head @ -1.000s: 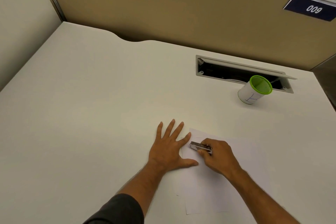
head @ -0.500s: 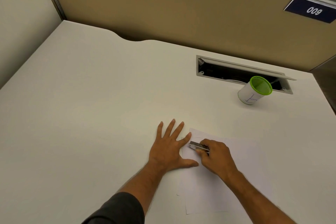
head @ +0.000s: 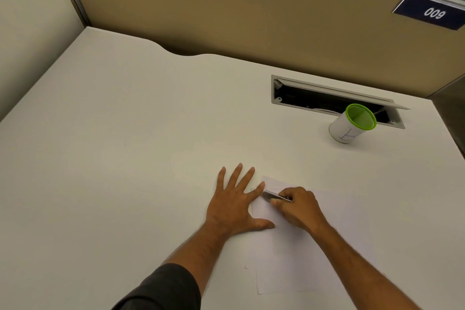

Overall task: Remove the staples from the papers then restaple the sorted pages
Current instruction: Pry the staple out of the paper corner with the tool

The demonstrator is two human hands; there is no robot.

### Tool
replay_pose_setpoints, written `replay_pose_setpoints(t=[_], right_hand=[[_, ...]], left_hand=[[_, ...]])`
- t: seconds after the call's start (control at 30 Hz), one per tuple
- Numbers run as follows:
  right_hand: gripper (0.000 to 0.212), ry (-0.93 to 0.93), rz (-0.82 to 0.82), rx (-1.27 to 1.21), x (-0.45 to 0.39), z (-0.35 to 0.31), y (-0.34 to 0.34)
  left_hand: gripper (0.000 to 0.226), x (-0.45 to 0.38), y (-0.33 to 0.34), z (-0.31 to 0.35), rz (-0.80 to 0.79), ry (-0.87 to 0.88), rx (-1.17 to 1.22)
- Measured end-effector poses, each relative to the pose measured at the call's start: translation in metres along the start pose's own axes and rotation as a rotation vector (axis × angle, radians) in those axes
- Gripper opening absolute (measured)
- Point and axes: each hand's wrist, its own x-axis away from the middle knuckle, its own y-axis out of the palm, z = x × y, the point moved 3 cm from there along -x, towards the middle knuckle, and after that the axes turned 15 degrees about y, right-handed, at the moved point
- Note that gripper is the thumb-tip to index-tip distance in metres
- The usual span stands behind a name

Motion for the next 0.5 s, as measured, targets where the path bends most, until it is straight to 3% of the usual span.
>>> replay_pose_setpoints(t=[0.17,0.27,0.37,0.5], right_hand=[[0.028,0.120,-0.126,-0.143,-0.008,-0.006,-0.009],[0.020,0.091,-0.138,-0.222,-0.006,-0.002,-0.015],[0.007,-0.038,-0.024,-0.178,0.003,0.003,-0.015],[0.012,-0.190,0.125,0.024,0.015,0.007,-0.002]], left_hand=[[0.102,0.000,-0.001,0.000,-0.007,-0.006,0.001],[0.102,0.000,0.000,0.000,-0.011,-0.005,-0.002],[0.102,0.000,0.000,-0.001,-0.018,-0.009,-0.003],[0.102,0.000,0.000,-0.001,-0.004,0.003,0.000]])
